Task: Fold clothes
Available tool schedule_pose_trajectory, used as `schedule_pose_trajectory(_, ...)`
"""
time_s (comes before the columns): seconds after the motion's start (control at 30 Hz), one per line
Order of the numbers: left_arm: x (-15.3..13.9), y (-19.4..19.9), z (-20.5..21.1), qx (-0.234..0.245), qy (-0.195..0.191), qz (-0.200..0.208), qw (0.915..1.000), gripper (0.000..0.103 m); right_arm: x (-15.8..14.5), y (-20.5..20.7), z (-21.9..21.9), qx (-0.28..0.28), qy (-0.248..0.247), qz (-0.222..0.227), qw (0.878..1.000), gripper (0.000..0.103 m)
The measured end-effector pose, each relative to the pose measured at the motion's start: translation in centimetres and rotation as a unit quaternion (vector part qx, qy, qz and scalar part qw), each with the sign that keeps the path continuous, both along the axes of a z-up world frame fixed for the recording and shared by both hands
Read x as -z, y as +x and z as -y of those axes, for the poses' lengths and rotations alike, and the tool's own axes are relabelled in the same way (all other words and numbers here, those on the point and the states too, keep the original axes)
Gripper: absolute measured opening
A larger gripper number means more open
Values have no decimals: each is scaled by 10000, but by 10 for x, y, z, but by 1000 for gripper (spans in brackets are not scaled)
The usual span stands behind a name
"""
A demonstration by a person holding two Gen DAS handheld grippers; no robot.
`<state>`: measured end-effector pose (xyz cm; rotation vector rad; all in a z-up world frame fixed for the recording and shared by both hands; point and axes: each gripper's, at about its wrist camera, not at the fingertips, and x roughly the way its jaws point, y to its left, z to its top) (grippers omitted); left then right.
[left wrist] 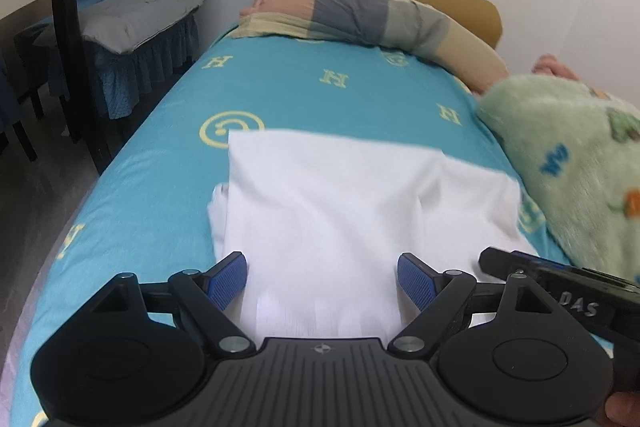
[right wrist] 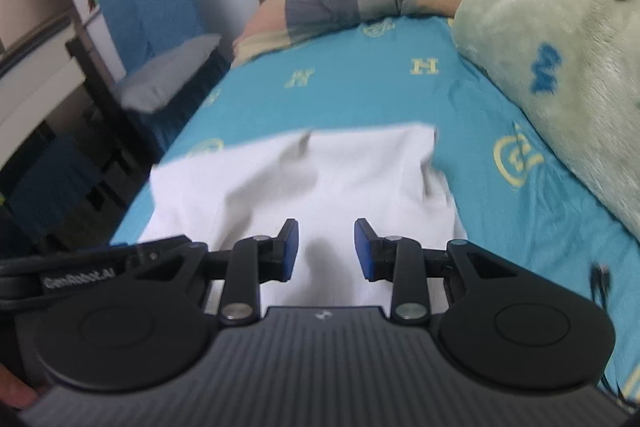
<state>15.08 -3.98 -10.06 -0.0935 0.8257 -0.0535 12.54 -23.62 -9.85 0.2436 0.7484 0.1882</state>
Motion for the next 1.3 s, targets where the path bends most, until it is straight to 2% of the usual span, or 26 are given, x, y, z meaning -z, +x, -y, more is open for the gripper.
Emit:
schedule_pose_trajectory(0.1, 2, -14, 3, -90, 297, -198, 9993, 84, -3, -16, -1, 54, -149, -207, 9997, 32)
schedule_pose_trajectory(0.23, 15, -11, 1, -128, 161, -496, 9986, 84, -6, -28, 1, 132, -145, -232, 9995, 32)
schedule_pose_trajectory(0.4, 17, -8, -7, -271, -218, -627, 9974, 84, 13, -22, -4, 66, -280, -407, 9988, 32)
schedule_pose_trajectory(0.6, 2, -31, -20, -435, -803, -505, 9945, 84, 3, -28, 8, 264, 133, -353, 9989, 34)
schedule_pose_trajectory(0.67, -6, -42, -23, -435, -1002, -406, 9932, 85, -2, -35, 16, 434, 446, -401, 9973, 49)
schedule_pose_trajectory(0.7, -9, -47, -25, -433, -1086, -361, 9925, 86, -3, -40, 22, 519, 724, -409, 9952, 66)
schedule_pose_trajectory(0.73, -11, -51, -25, -437, -1154, -328, 9918, 87, -4, -45, 28, 602, 1024, -413, 9921, 78)
schedule_pose_trajectory(0.8, -15, -58, -26, -449, -1284, -269, 9903, 91, -4, -55, 38, 797, 1603, -498, 9826, 84)
schedule_pose_trajectory(1.0, -16, -64, -31, -570, -1742, -281, 9827, 98, 18, -68, 56, 1195, 2846, -1038, 9455, 84)
schedule_pose_trajectory(1.07, -12, -63, -35, -641, -2008, -326, 9770, 99, 33, -67, 62, 1371, 3248, -1258, 9273, 84)
schedule_pose_trajectory(1.2, 1, -59, -42, -686, -2700, -538, 9589, 99, 67, -67, 77, 2102, 4064, -1513, 8762, 84)
schedule_pose_trajectory(1.27, 8, -56, -44, -665, -3060, -651, 9475, 99, 77, -68, 82, 2389, 4348, -1433, 8563, 81)
schedule_pose_trajectory(1.3, 12, -54, -44, -646, -3224, -716, 9417, 99, 80, -66, 82, 2432, 4458, -1396, 8500, 79)
